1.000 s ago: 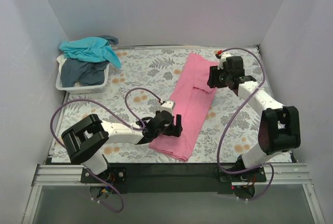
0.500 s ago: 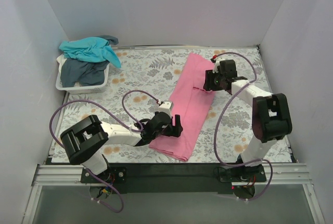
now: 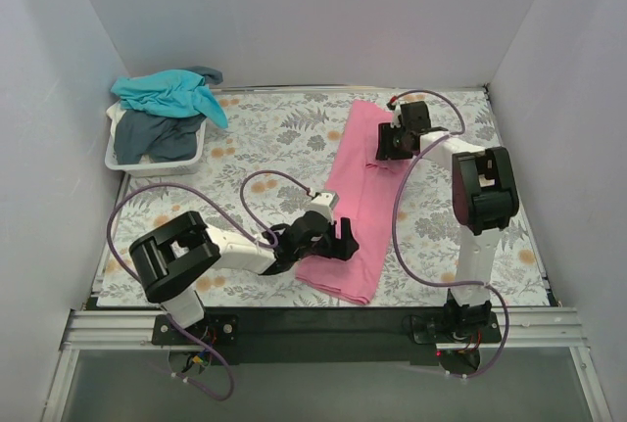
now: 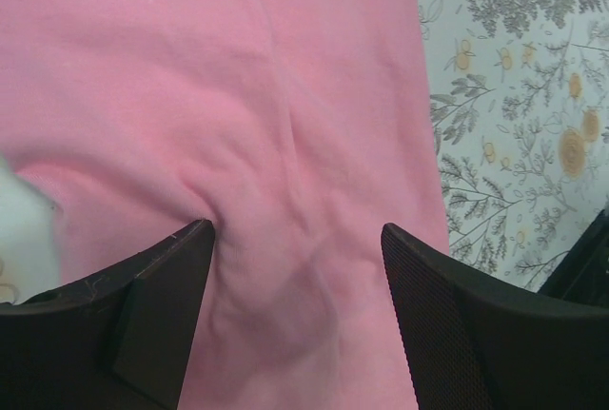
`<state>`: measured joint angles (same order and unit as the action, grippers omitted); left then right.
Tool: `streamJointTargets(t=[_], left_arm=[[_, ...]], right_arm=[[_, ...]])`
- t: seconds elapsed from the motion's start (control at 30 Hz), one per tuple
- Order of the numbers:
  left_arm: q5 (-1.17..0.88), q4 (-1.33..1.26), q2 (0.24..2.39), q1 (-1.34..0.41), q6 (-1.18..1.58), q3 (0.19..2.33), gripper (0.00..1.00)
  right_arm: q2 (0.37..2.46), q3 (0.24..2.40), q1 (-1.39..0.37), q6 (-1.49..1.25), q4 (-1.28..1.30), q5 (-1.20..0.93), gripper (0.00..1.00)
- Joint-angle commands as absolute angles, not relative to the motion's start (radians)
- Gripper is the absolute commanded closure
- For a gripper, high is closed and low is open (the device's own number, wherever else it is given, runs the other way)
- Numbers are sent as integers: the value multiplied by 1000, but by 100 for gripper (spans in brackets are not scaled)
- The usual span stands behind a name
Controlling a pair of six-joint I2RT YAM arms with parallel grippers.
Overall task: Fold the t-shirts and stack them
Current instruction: Fold the tshirt
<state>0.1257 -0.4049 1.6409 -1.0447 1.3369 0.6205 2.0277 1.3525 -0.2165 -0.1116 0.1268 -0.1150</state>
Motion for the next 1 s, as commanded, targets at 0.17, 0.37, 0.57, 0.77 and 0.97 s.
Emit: streamJointTargets(t=[0.17,0.37,0.57,0.77,0.97], left_arm=[[-35,-365,1747,-1075,1361,675,34],[-81,-406,1798,-1083,1377,698,34],[-55,-385,1832,-1085,1364,732,34],[-45,-361,1850,-1085,1356,758,34],[52,-290,1845,-1083,1351,733,34]], right_arm=[[2183,1598,-219,-98,228,-135,56],[2293,1744,-221,-86,290,-175,55],[2341,1822,-229,-86,302,-195,55],[2390,1893,-230,-90,316,-218,55],[2414,1934,-241,-94,322,-225,55]])
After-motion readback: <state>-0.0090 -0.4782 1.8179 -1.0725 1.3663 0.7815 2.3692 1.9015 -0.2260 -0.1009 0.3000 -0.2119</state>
